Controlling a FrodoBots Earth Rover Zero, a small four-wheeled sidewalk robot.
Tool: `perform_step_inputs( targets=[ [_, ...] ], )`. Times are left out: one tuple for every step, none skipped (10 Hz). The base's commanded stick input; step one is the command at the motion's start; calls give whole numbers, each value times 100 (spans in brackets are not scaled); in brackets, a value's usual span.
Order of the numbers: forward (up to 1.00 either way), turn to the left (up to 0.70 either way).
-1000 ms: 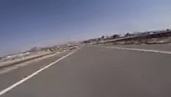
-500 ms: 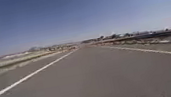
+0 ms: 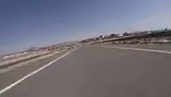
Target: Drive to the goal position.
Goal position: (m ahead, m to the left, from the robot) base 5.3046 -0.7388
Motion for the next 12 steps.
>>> perform_step_inputs(
  targets=[
    [100,0],
    [100,0],
    [100,0],
    [100,0],
    [100,0],
    [100,0],
    [100,0],
    [100,0],
    [100,0],
    [100,0],
    [100,0],
    [100,0]
  ],
)
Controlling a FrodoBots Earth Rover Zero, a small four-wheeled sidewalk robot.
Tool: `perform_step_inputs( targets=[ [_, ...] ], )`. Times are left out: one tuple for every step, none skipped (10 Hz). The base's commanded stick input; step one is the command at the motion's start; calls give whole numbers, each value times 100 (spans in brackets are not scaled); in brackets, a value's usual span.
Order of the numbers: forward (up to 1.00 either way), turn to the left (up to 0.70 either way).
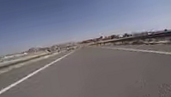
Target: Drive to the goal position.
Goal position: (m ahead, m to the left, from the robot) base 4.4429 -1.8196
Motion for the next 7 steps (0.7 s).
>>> perform_step_inputs(
  targets=[
    [100,0],
    [100,0],
    [100,0],
    [100,0],
    [100,0],
    [100,0],
    [100,0]
  ],
)
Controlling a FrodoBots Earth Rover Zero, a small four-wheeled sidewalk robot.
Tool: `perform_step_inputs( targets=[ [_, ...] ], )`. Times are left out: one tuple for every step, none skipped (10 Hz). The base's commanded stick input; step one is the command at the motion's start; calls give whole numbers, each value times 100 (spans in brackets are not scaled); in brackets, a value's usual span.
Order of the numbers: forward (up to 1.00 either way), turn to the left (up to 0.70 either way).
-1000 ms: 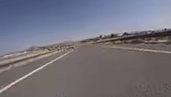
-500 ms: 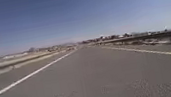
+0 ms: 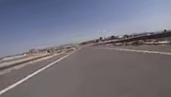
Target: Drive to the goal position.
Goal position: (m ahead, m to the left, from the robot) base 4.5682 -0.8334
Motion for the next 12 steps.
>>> perform_step_inputs(
  targets=[
    [100,0],
    [18,0],
    [60,0],
    [100,0],
    [100,0],
    [100,0],
    [100,0],
    [100,0],
    [100,0],
    [100,0],
    [100,0],
    [100,0]
  ],
)
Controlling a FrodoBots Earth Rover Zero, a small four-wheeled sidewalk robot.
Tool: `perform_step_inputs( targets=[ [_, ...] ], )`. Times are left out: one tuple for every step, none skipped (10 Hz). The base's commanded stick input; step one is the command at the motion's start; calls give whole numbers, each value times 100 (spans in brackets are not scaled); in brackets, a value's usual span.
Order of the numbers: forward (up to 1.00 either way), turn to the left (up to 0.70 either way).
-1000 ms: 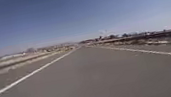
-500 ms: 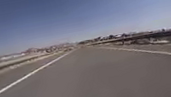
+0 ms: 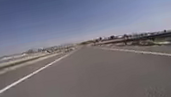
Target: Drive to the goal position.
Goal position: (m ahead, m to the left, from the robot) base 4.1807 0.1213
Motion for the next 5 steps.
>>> perform_step_inputs(
  targets=[
    [100,0],
    [100,0],
    [100,0],
    [100,0],
    [100,0]
  ],
)
